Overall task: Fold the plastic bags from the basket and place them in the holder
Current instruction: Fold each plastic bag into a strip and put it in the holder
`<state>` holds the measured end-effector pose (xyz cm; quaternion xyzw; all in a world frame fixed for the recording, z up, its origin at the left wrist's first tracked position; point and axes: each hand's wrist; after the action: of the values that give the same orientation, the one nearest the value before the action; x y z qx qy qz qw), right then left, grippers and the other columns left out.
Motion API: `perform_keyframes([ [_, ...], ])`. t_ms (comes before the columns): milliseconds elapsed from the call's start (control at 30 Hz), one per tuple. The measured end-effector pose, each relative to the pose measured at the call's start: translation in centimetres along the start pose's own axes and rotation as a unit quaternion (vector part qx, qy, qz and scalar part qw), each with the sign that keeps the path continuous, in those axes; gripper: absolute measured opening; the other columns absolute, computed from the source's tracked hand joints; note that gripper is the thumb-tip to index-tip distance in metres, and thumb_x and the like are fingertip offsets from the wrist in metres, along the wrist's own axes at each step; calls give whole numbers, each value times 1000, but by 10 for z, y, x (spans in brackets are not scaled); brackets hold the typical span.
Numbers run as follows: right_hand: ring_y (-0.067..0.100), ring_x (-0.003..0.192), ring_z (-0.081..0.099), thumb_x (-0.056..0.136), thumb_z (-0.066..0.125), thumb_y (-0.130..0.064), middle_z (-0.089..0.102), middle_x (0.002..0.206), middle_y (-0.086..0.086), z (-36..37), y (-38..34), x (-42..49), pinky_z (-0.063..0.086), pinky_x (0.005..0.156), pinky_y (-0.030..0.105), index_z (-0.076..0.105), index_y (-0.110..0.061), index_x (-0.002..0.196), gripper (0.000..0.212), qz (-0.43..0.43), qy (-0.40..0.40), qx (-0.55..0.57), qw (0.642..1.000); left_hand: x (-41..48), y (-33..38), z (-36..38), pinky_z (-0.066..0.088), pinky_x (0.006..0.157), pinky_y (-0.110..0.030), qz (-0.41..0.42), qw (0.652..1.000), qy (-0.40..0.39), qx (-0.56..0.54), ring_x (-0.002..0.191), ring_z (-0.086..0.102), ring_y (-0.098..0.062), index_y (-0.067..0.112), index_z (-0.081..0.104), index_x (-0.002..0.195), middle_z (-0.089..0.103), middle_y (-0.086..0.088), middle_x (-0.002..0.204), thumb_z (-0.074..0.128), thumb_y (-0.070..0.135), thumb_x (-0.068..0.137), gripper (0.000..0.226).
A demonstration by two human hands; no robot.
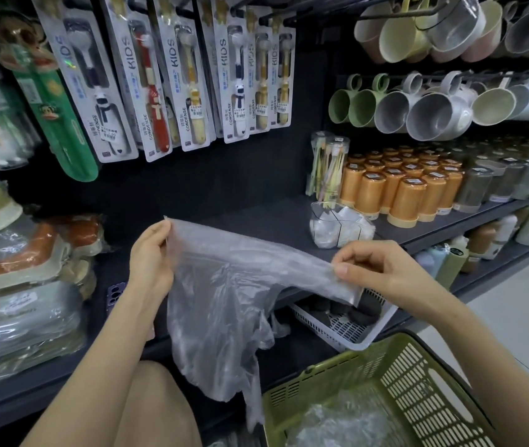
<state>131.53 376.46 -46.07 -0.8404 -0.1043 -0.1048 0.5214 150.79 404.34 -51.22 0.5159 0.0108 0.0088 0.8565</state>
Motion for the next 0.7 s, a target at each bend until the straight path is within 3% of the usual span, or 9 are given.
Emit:
perform_keyframes([
  [100,7,57,43,76,70,-59,54,61,-3,-7,11,6,33,57,24,65,-26,62,37,51,5,-91,995,6,4,-1,51,69,-19,0,1000,5,14,73,62,-6,13,65,82,65,5,74,55,14,97,18],
  [167,5,56,43,77,69,-55,53,60,-10,-10,20,12,34,59,27,60,-29,55,35,49,32,-132,989,10,3,-2,51,74,-24,2,999,1,41,77,62,-10,13,66,81,66,3,77,54,12,97,20],
  [267,10,65,50,82,73,-42,54,66,-5,-12,31,25,39,68,31,57,-22,53,38,32,90,-166,981,14,-4,-2,48,77,-25,39,994,17,103,76,56,-9,17,64,78,60,4,80,54,11,97,22],
  [400,12,60,45,85,71,-31,52,62,3,-20,29,51,35,63,26,58,0,63,40,97,127,-101,982,21,-12,3,43,59,-16,136,966,44,216,60,51,-1,13,60,89,55,6,73,53,17,99,13],
  [500,20,66,51,87,70,-22,59,66,2,-28,34,85,38,61,30,63,-6,77,21,129,207,0,970,34,-21,10,38,52,-18,188,931,53,309,57,45,-8,10,53,94,51,2,70,47,19,101,13],
  [533,21,71,55,88,69,-22,62,74,2,-28,38,95,41,61,31,63,-12,88,12,137,246,-6,960,42,-24,12,38,50,-18,184,926,66,323,56,44,-10,10,51,94,50,1,71,45,18,102,13],
  [600,16,82,58,89,67,-30,61,85,-9,-22,45,107,44,70,29,57,-21,111,26,138,294,-99,941,60,-34,15,40,54,-23,148,920,112,344,61,47,-13,10,49,94,51,0,75,42,17,102,13],
  [633,12,84,59,89,66,-34,60,86,-15,-17,47,108,45,74,28,56,-23,115,30,126,293,-135,938,69,-40,15,43,59,-28,126,915,134,358,66,52,-17,10,49,94,52,-1,78,41,17,102,13],
  [700,4,83,60,89,64,-41,63,85,-17,2,52,101,47,75,23,63,-26,103,20,105,229,-120,960,86,-49,16,48,72,-36,80,907,168,378,85,60,-31,10,49,92,58,-10,88,41,17,101,14],
])
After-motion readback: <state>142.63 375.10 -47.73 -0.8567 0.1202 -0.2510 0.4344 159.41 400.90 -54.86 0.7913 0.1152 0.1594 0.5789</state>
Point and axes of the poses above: each hand's wrist, its own x-axis towards the middle knuckle, its own z-axis out of the palm, y = z × x
